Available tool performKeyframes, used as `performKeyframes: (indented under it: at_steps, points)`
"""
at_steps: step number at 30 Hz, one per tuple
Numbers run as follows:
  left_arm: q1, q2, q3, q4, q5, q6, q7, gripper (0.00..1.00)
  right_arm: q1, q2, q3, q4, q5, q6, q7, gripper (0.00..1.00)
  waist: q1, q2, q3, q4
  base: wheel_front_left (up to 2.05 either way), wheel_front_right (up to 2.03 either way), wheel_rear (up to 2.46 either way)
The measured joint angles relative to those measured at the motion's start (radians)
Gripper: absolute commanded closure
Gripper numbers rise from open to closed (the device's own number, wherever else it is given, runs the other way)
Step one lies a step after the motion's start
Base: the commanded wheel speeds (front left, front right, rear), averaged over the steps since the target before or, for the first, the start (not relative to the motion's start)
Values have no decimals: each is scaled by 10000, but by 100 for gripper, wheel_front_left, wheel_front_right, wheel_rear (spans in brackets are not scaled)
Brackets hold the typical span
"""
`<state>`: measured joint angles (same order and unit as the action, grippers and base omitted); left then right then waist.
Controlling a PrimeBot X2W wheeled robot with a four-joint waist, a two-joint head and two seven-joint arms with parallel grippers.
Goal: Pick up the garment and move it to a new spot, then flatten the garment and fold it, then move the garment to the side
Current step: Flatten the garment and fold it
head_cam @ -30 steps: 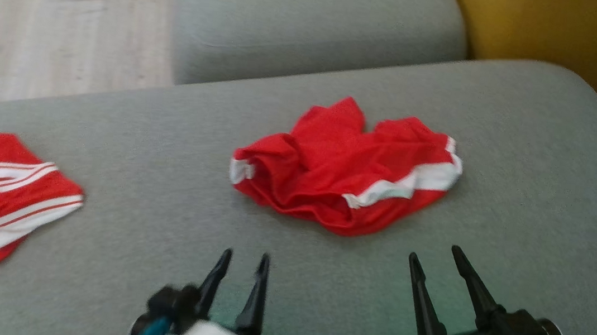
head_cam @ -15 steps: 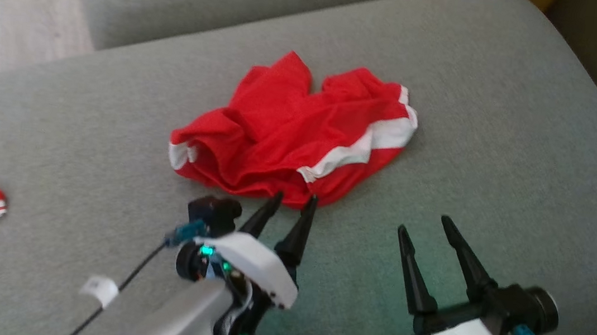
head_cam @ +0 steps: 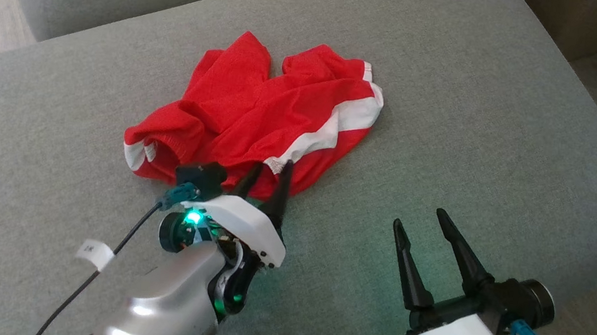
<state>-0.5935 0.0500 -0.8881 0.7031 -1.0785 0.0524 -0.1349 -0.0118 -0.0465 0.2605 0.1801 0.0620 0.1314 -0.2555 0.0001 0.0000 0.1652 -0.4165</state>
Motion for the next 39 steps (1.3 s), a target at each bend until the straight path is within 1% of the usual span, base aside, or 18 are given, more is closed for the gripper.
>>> performKeyframes:
  at_steps: [1, 2, 5, 6, 9, 12, 14, 16, 18, 24, 27, 31, 34, 35, 36, 39]
  points:
    - [-20, -2, -23, 35, -54, 0, -165, 78, 0, 0, -2, 0, 0, 0, 0, 0, 0, 0, -5, -20, 0, 0, 0]
    - [-39, 0, -77, 73, -61, 0, -267, 100, 0, 0, -6, 4, 0, 0, 0, 0, 0, 0, -23, -26, 0, 0, 0]
    - [-55, -4, -291, 81, -255, -21, -349, 100, 7, 0, -100, 8, -2, 0, 0, 0, -1, 0, -102, 44, 0, 0, 0]
    - [-55, 0, -431, 69, -286, -100, -353, 100, 8, -2, -132, 10, -2, 0, 0, 0, -1, 0, -130, 99, 0, 0, 0]
    - [-28, -8, -662, -33, -359, -184, -539, 100, 13, 0, -138, 15, -4, 0, 0, 0, -1, 0, -229, 339, 0, 0, 0]
    - [39, -10, -798, -150, -307, -176, -796, 100, 46, -2, -155, 40, -8, 0, 0, 0, 0, 0, -361, 668, 0, 0, 0]
    - [195, 71, -794, -326, -134, -155, -930, 100, 90, -2, -190, 61, -12, 0, 0, 0, -1, 0, -467, 923, 0, 0, 0]
    - [462, 288, -771, -619, 46, -44, -1001, 100, 229, -2, -238, 67, -19, 0, 0, 0, -1, 0, -580, 1202, 0, 0, 0]
    - [836, 662, -665, -1041, 165, 157, -1057, 100, 419, -2, -313, 125, -19, 0, 0, 0, -1, 0, -685, 1510, 0, 0, 0]
    - [1835, 2228, -282, -2545, 593, 953, -1131, 100, 654, 0, -332, 407, -17, 0, 2, 0, -1, 0, -944, 2519, 0, 0, 0]
    - [2094, 2830, -86, -3298, 642, 1340, -1131, 100, 652, 0, -324, 627, -17, 0, 2, 0, -1, 0, -1026, 2984, 0, 0, 0]
    - [2154, 3568, 132, -3917, 769, 1691, -1114, 100, 652, 0, -387, 1104, -75, 0, 2, 0, -1, 0, -1078, 3514, 0, 0, 0]
    - [2151, 4050, 224, -4119, 924, 1937, -1070, 100, 620, 0, -476, 1452, -257, 0, 2, 0, -1, 0, -1061, 3822, 0, 0, 0]
    - [2149, 4194, 245, -4148, 1014, 1960, -1041, 100, 593, 0, -497, 1628, -336, 0, 2, 0, -2, 0, -1038, 3905, 0, 0, 0]
    - [2143, 4299, 282, -4165, 1074, 2038, -1041, 100, 569, 0, -510, 1783, -399, 0, 2, 0, -1, 0, -1007, 3975, 0, 0, 0]
    - [2092, 4491, 416, -4236, 1124, 2090, -1039, 100, 279, 0, -430, 2403, -481, 0, 2, 0, -1, 0, -876, 4132, 0, 0, 0]
